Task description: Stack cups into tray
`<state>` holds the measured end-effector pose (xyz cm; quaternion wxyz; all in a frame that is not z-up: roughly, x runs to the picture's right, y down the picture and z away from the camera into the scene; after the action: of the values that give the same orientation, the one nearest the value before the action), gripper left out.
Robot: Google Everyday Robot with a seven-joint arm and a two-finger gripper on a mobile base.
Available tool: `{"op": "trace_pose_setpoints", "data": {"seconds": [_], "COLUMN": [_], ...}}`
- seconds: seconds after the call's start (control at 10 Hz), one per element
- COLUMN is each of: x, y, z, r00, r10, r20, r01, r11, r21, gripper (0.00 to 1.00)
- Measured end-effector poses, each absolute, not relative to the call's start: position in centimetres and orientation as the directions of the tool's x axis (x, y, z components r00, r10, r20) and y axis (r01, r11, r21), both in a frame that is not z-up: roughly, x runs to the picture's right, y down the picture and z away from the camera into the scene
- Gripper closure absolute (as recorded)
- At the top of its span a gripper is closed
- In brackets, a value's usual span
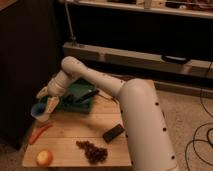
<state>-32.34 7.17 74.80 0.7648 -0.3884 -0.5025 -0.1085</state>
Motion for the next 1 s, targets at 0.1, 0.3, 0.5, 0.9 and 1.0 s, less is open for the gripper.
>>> {"op": "trace_pose_setpoints", "data": {"seconds": [0.1,0.3,0.5,0.9,1.0], "x": [-32.5,-32.5,-32.4,-33.2,-33.4], "y": [7.5,7.8,8.0,8.2,8.3], "z": [75.0,75.8,76.9,78.8,79.3], "r00": [0.476,0.488,0.498,0.509,0.51], "r10": [0.223,0.226,0.235,0.254,0.257], "r20": [0.85,0.843,0.834,0.823,0.82], "r01": [0.557,0.548,0.532,0.522,0.525], "r11": [0.672,0.673,0.677,0.669,0.663], "r21": [-0.488,-0.497,-0.508,-0.529,-0.534], "gripper": [0.32,0.32,0.32,0.32,0.32]}}
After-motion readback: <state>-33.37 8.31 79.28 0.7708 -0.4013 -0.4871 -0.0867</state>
